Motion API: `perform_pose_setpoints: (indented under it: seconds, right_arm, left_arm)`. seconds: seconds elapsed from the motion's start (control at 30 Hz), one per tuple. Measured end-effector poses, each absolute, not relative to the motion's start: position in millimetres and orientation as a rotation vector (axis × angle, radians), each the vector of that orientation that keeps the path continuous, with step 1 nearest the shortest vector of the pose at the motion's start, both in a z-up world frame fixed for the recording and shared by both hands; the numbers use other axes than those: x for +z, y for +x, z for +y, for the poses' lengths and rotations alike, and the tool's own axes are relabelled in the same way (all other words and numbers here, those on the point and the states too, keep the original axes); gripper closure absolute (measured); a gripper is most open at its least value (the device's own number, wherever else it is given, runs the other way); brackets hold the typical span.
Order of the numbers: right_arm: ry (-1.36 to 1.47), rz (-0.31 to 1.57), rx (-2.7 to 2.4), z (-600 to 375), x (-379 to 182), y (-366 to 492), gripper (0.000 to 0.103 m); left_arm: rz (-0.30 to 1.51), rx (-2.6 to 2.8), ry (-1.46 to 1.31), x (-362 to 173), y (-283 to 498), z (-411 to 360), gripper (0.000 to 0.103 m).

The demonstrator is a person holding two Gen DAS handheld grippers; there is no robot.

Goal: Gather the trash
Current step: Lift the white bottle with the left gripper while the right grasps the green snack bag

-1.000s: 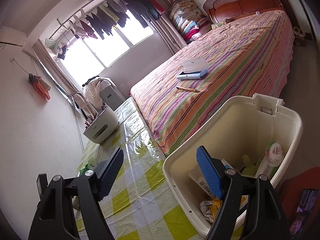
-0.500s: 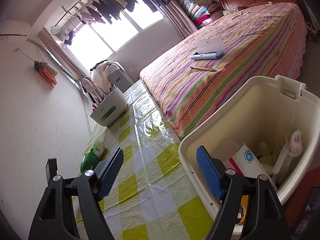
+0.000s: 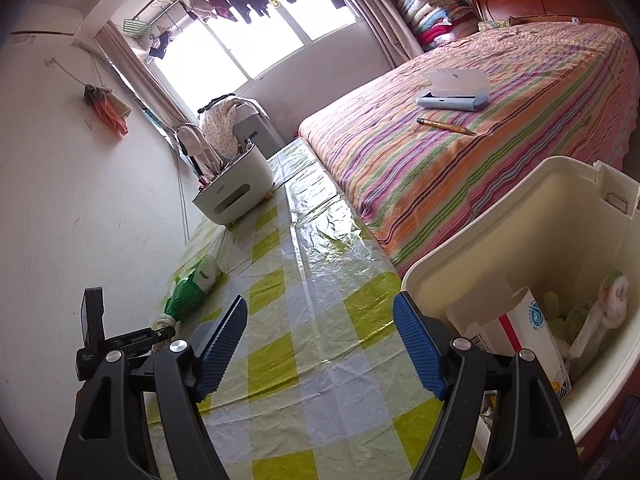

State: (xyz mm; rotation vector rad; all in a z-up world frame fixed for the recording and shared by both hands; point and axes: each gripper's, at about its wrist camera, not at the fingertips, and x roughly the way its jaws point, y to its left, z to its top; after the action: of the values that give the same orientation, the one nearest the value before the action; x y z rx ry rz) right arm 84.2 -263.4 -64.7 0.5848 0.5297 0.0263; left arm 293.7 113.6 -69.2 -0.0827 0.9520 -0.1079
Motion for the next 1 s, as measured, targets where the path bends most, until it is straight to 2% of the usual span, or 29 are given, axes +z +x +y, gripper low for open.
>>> perform_pose_setpoints:
  seconds: [0.23,0.4,0.57,0.73,0.8,1.0]
  right_arm:
    - [0.387,0.577,0.227,-218.0,-38.4,137.4,0.030]
    - [0.053,0.575,0.430,-149.3,-15.3,193.6,0.030]
    - [-0.254,0.637,0.619,-75.1,-17.4,246.1,0.030]
    - [-0.423,0.679,0.685,-20.5,-27.7,282.4,0.030]
    - [-0.471,0.692,0.691,-6.1,-33.5,294.8,0.021]
    - [-0.558,0.736,0.675,17.2,-48.3,321.9,0.015]
  left_arm:
    - [0.927,-0.119,-0.137,-59.1,288.0,123.9,0.075]
    - [0.911,-0.119,-0.186,-51.7,280.9,140.8,0.075]
    - [0.891,-0.094,-0.217,-45.3,272.4,160.8,0.075]
    - [0.882,-0.066,-0.248,-43.1,267.0,180.5,0.075]
    - [0.886,-0.053,-0.262,-43.5,265.9,187.8,0.075]
    - [0.878,-0.043,-0.297,-41.5,262.3,199.8,0.075]
